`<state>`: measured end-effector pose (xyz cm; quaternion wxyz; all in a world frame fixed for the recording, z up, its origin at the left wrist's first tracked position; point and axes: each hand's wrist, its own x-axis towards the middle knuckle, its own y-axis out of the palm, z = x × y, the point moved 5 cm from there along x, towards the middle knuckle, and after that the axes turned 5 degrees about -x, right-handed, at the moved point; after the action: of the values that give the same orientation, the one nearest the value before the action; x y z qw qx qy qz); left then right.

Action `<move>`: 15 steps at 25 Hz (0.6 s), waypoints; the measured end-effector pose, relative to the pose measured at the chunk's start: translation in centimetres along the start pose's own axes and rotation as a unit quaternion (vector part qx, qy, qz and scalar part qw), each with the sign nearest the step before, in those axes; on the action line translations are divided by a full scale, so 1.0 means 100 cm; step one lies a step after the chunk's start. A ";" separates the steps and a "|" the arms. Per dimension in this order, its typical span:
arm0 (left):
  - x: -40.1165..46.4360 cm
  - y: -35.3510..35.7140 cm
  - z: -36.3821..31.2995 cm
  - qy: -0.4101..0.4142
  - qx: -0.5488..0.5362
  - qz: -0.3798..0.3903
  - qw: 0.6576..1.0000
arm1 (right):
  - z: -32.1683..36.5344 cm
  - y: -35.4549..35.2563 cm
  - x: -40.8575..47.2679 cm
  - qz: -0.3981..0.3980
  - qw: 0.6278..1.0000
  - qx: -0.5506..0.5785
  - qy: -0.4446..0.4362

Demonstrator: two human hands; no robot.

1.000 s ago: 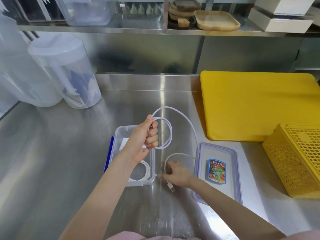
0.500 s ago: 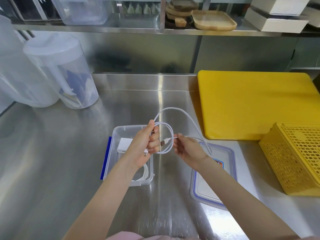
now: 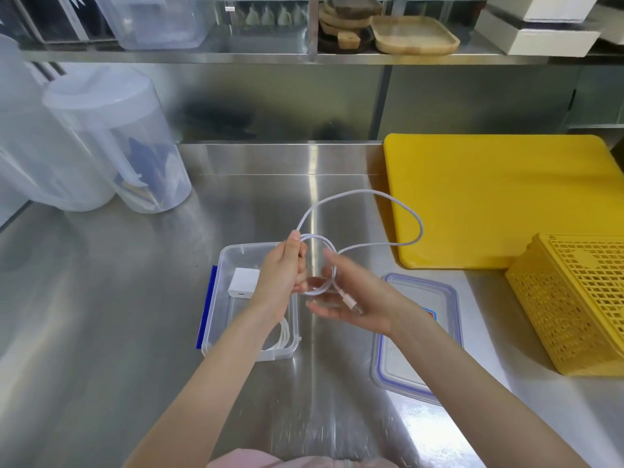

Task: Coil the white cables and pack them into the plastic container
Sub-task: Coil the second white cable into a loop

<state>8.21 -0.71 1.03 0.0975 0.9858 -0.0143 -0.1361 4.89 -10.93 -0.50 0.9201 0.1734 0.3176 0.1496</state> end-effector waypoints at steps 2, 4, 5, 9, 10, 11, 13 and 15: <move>0.001 -0.001 0.001 0.003 0.002 -0.008 1.000 | -0.001 -0.001 0.000 -0.031 0.990 -0.133 -0.037; 0.003 -0.003 0.000 0.000 -0.008 -0.013 1.000 | -0.003 -0.005 0.000 -0.064 0.963 -0.251 -0.070; 0.004 -0.006 -0.002 -0.001 -0.013 -0.020 1.000 | -0.003 -0.008 0.001 -0.076 0.942 -0.316 -0.083; 0.007 -0.013 -0.003 -0.007 -0.024 -0.033 0.999 | -0.008 -0.026 0.004 -0.124 0.834 -0.526 -0.113; 0.007 -0.013 -0.003 -0.006 -0.025 -0.034 0.999 | -0.010 -0.031 0.005 -0.137 0.811 -0.556 -0.117; 0.007 -0.014 -0.005 -0.001 -0.033 -0.036 0.999 | -0.011 -0.036 0.005 -0.152 0.787 -0.585 -0.120; 0.010 -0.016 -0.014 0.017 -0.074 -0.043 0.996 | -0.016 -0.049 0.007 -0.179 0.736 -0.646 -0.097; 0.014 -0.023 -0.027 0.039 -0.103 -0.050 0.993 | -0.025 -0.063 0.007 -0.183 0.683 -0.706 -0.045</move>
<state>10.29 1.96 2.72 0.1925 0.9744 0.0534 -0.1035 4.83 -15.72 -5.33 0.7925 -0.5822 0.1014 0.1505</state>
